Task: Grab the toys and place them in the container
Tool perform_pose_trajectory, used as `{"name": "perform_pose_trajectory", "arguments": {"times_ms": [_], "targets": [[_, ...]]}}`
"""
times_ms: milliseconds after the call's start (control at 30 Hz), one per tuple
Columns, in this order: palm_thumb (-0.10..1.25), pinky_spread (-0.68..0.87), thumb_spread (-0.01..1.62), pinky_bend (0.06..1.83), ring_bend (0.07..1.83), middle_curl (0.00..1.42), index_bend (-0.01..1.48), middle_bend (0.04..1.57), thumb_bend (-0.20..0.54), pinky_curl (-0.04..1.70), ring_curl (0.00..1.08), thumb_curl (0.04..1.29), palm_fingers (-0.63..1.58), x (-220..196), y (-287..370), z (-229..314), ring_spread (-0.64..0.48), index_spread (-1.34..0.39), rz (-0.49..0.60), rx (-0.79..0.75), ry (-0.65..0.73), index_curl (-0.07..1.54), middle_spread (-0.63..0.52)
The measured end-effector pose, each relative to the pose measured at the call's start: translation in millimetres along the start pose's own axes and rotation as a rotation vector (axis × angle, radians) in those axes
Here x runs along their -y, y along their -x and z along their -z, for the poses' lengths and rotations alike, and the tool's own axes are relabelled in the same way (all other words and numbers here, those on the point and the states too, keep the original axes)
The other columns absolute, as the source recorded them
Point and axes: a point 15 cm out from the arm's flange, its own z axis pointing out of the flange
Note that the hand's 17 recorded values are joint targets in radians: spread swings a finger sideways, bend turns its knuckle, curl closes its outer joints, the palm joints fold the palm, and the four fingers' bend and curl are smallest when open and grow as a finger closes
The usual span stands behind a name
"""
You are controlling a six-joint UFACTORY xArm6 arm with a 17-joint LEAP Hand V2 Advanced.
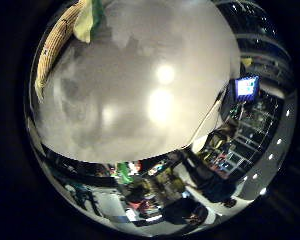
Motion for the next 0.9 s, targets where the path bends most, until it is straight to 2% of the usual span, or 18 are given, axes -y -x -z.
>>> {"name": "perform_pose_trajectory", "arguments": {"times_ms": [133,400,900], "targets": [[0.93,0.37,0.97,0.47,0.32,0.34,0.16,0.20,0.025,0.26,0.22,0.46,0.03,9,6,5,0.14,-0.41,0.080,-0.074,-0.006,0.29,0.01],[1.05,0.37,0.92,0.46,0.30,0.33,0.16,0.19,-0.014,0.27,0.23,0.51,0.03,26,19,8,0.15,-0.46,0.165,-0.143,-0.036,0.28,0.01],[1.15,0.36,0.86,0.39,0.23,0.29,0.20,0.17,-0.009,0.28,0.24,0.58,0.08,68,33,-20,0.15,-0.51,0.221,-0.199,-0.014,0.32,0.00]]}}
